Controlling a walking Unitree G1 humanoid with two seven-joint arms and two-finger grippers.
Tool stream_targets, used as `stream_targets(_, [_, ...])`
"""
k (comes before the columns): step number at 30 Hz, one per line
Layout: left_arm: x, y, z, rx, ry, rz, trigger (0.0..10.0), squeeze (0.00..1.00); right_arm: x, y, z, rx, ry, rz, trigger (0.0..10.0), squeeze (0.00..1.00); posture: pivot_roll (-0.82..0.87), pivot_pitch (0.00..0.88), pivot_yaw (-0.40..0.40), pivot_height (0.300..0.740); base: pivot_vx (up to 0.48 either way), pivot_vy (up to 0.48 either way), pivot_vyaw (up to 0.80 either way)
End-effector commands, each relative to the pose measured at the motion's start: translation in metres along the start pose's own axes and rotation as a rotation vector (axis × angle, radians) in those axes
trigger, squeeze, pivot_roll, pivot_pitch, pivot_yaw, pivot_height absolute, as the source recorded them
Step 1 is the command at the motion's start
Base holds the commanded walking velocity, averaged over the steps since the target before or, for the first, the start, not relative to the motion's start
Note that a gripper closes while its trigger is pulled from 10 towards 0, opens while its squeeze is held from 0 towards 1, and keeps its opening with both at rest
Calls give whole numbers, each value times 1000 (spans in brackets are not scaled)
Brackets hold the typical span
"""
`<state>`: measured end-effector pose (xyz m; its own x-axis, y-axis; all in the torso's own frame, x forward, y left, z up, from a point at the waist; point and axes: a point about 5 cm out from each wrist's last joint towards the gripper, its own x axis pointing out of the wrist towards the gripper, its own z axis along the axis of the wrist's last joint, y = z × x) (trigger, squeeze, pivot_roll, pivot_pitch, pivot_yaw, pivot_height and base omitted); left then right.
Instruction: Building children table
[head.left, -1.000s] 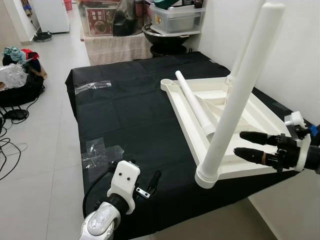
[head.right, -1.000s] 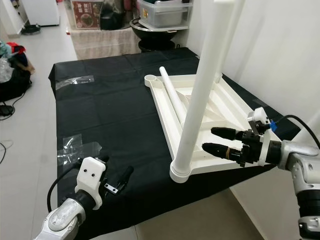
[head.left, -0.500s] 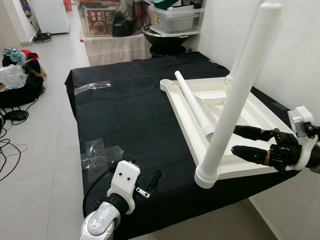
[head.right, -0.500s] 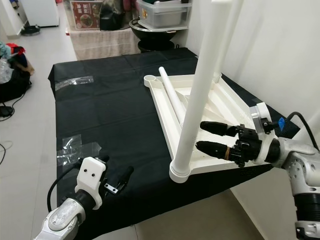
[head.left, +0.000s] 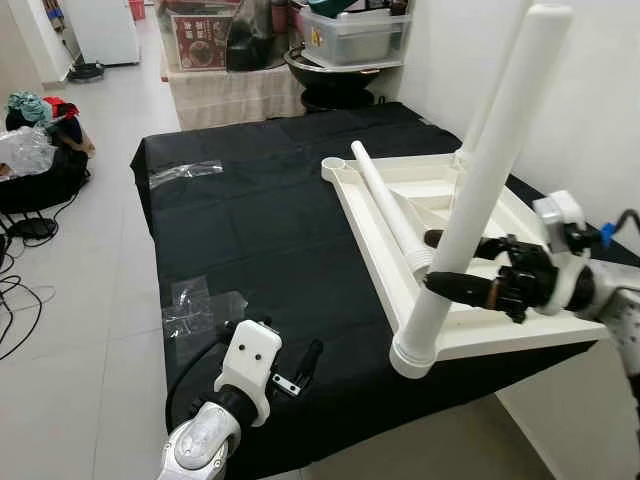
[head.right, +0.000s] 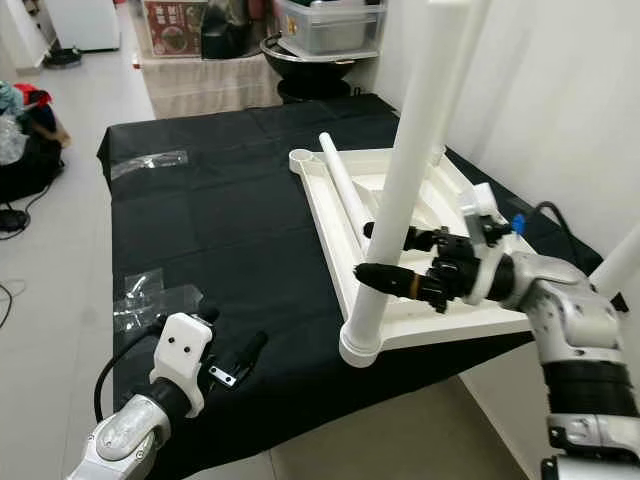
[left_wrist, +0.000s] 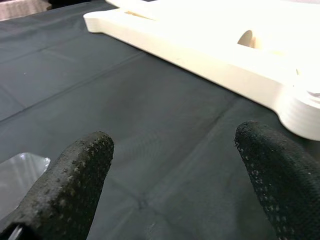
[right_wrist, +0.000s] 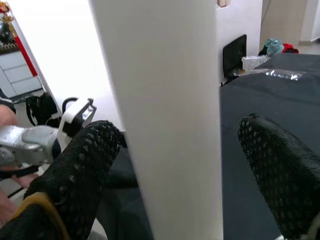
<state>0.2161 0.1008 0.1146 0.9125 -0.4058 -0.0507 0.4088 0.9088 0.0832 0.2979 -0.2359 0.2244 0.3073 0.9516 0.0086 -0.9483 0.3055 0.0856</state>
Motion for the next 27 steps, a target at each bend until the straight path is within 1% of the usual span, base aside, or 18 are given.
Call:
stream_targets(1, [0,-1,-2,14,8,-7,10000,0,5,-3,-2,19,17,4,10000,0,60,18,-62,740,0,0,0])
stream_targets(2, [0,-1,-2,14,8,-7,10000,0,7,-7,-1,31,16,7,10000,0,60,19,-64,740,0,0,0])
stream_targets(3, [0,-1,-2,14,9,-5,10000,0,9,-11,-1,35,17,-3,0,0,60,21,-64,740,0,0,0])
stream_targets(11, [-1,-1,-2,13,10,-3,10000,0,9,-15,-2,43,23,-12,0,0,57,23,-63,740,0,0,0])
stream_targets(13, [-1,-1,-2,12,12,-5,10000,0,6,-16,-9,51,38,-48,0,0,53,24,-58,740,0,0,0])
stream_targets(14, [-1,-1,-2,12,12,-5,10000,0,6,-16,-9,51,38,-48,0,0,53,24,-58,740,0,0,0])
stream_targets(16, [-1,-1,-2,11,13,-9,10000,0,4,-20,-16,34,57,-140,0,0,52,25,-57,740,0,0,0])
stream_targets(17, [0,-1,-3,11,14,-11,10000,0,4,-27,-21,-3,71,-254,0,0,50,25,-55,740,0,0,0])
stream_targets(19, [0,-1,-3,11,14,-12,10000,0,4,-29,-22,-11,73,-277,0,0,50,25,-55,740,0,0,0])
stream_targets(20, [0,-1,-3,11,14,-13,10000,0,6,-33,-24,-31,83,-367,0,0,47,27,-54,740,0,0,0])
stream_targets(22, [0,-1,-3,11,15,-16,10000,0,9,-37,-27,-58,92,-501,0,0,44,27,-52,740,0,0,0])
stream_targets(24, [0,-1,-3,10,15,-19,10000,0,12,-39,-32,-63,102,-589,0,0,43,26,-51,740,0,0,0])
stream_targets(25, [0,-1,-3,10,15,-19,10000,0,12,-39,-32,-63,102,-589,0,0,43,26,-51,740,0,0,0])
stream_targets(27, [0,-2,-3,11,15,-21,10000,0,16,-39,-38,-71,120,-652,0,0,42,26,-49,740,0,0,0])
